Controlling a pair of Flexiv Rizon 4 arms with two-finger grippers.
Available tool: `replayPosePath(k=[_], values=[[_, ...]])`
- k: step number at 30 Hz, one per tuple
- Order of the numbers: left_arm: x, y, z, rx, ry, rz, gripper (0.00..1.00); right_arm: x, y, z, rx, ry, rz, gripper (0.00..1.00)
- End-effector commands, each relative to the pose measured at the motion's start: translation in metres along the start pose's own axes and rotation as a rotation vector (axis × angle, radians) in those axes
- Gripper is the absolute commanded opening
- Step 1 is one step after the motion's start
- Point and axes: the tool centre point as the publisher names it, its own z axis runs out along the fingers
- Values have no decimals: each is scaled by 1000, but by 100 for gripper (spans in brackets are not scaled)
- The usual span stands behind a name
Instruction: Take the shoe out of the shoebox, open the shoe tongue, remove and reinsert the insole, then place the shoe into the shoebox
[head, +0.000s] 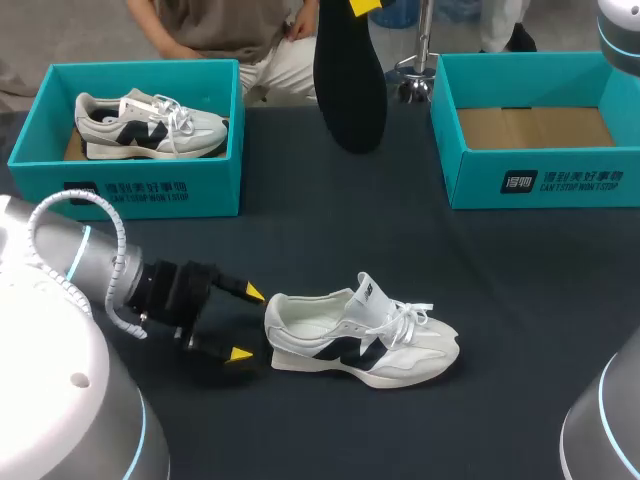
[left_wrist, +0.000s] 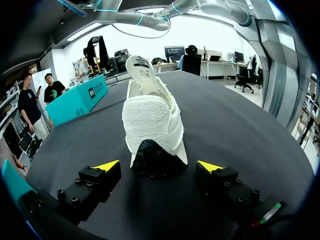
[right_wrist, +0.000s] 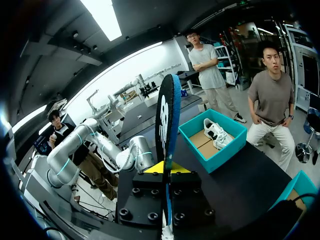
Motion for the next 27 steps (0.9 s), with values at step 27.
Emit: replayPosePath(k=[27], values=[[12,-57,-57,-498,127,26,100,0,0,1,2,-2,2,0]])
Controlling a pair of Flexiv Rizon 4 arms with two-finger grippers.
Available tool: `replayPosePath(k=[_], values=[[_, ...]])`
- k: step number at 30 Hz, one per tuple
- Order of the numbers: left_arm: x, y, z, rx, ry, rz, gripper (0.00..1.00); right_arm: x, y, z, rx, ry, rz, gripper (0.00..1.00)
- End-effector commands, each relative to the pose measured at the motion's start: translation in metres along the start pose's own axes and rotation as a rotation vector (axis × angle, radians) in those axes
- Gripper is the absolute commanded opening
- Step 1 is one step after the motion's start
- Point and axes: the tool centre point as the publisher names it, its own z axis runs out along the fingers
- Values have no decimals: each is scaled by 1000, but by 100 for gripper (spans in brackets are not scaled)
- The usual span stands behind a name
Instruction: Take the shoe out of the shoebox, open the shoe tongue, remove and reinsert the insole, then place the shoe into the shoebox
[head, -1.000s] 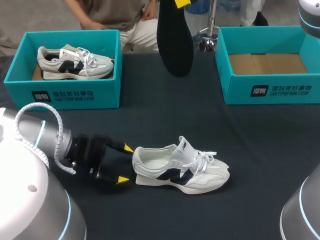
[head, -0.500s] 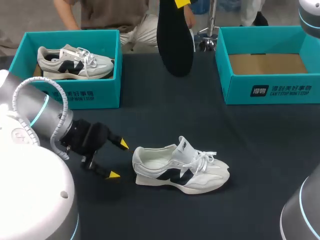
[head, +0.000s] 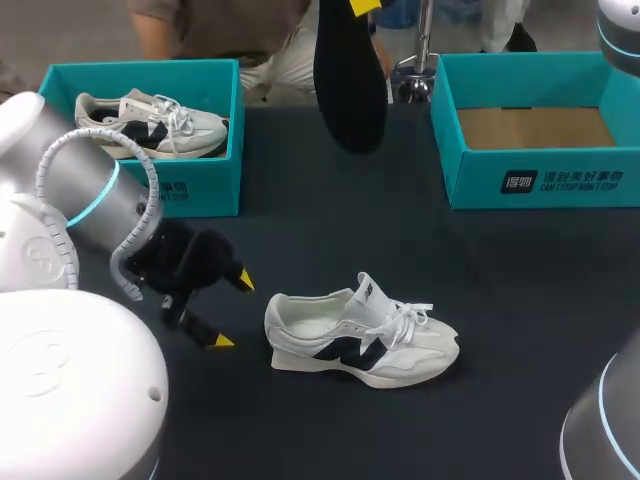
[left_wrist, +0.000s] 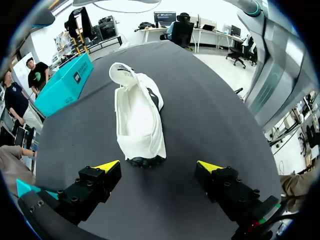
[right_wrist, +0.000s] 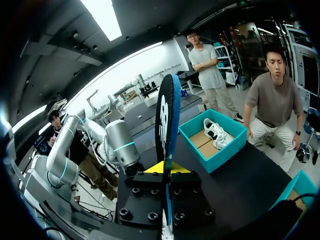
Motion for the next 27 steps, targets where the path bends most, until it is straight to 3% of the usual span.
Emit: replayPosePath(k=[1,9,27], values=[[-4,-5,-4,-126,23,12,100,0,0,1,2,-2,2,0],[-12,-6,-7,-180,2,27,100,0,0,1,2,-2,2,0],[-12,-7,-6,-154,-6,8,100,1,1,0,0,-3,1,0]])
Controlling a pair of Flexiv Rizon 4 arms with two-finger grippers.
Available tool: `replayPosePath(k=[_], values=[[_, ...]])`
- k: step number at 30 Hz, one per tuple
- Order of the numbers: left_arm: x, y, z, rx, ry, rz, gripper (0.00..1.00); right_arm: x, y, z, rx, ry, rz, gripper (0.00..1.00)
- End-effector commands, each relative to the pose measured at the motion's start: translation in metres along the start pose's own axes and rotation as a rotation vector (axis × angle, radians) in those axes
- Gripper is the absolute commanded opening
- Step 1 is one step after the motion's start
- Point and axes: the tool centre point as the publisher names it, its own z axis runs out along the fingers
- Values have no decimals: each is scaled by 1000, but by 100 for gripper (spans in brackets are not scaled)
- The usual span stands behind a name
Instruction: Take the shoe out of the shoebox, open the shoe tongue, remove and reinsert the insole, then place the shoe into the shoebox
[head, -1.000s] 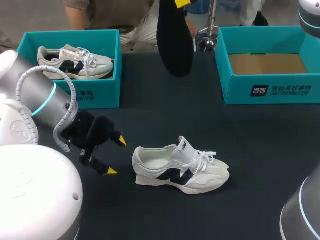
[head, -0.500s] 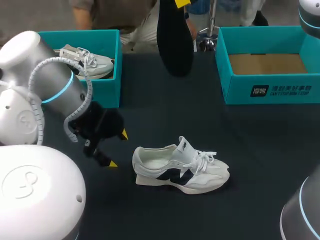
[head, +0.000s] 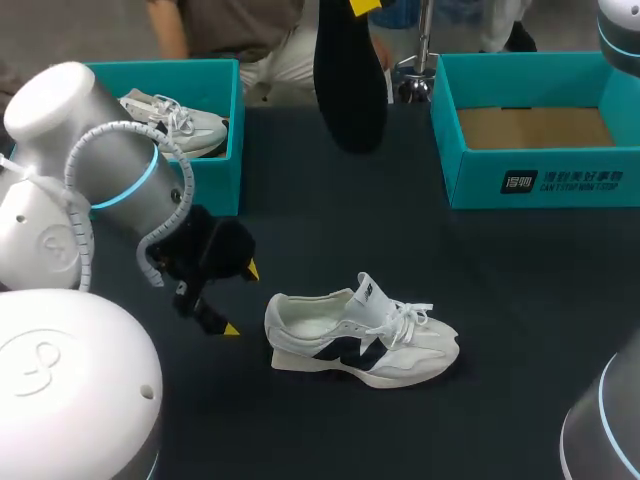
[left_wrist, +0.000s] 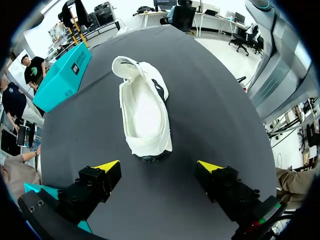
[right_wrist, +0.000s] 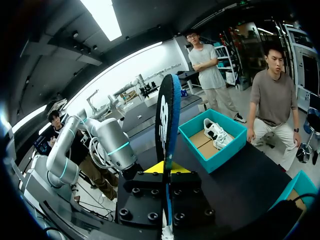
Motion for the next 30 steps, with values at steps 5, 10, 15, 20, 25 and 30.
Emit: replayPosePath(k=[5,10,15,20,25,30], values=[[1,0,0,-2,-2,0,100,10,2,-7,-20,-7,2,0],[1,0,0,-2,-2,0,100,18,0,-9,-24,-15,14,0],[1,0,0,-2,-2,0,100,16,-2,-9,-15,-17,39,0],[1,0,0,-2,-2,0,100,5,3,-10,13,-21,56,0],[1,0,0,-2,-2,0,100,2,7,-12,34,-47,77,0],[1,-1,0,-8,-6,15,100,2,7,-12,34,-47,77,0]])
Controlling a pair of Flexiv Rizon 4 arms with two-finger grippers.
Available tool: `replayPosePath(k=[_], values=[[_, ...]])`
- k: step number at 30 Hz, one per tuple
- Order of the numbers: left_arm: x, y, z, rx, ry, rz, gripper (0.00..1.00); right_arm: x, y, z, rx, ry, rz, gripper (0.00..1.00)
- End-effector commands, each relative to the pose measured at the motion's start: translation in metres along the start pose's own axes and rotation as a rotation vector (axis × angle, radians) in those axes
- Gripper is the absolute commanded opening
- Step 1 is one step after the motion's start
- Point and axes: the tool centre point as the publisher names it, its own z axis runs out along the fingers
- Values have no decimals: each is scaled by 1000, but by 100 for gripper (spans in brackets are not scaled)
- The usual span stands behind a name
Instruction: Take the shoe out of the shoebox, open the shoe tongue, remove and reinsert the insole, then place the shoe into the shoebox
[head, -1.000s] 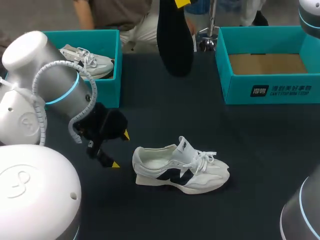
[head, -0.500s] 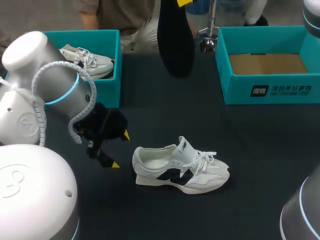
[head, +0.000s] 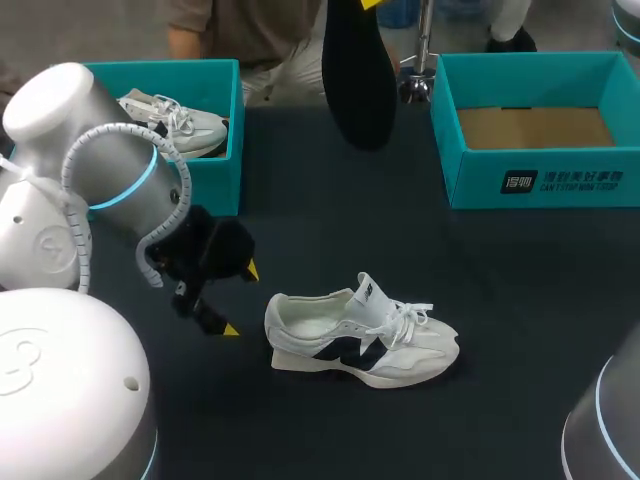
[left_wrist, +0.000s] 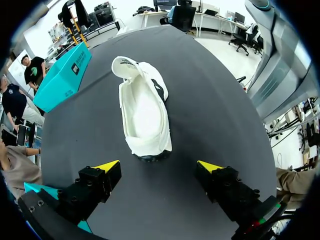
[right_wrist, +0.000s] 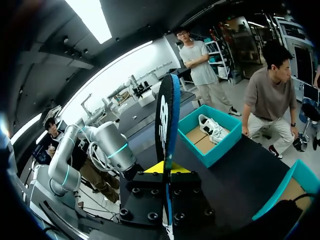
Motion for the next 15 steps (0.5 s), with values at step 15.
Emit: replayPosePath(k=[15], values=[[-23,-36,-8,-80,-26,-1,100,-1,4,1,11,-1,1,0]])
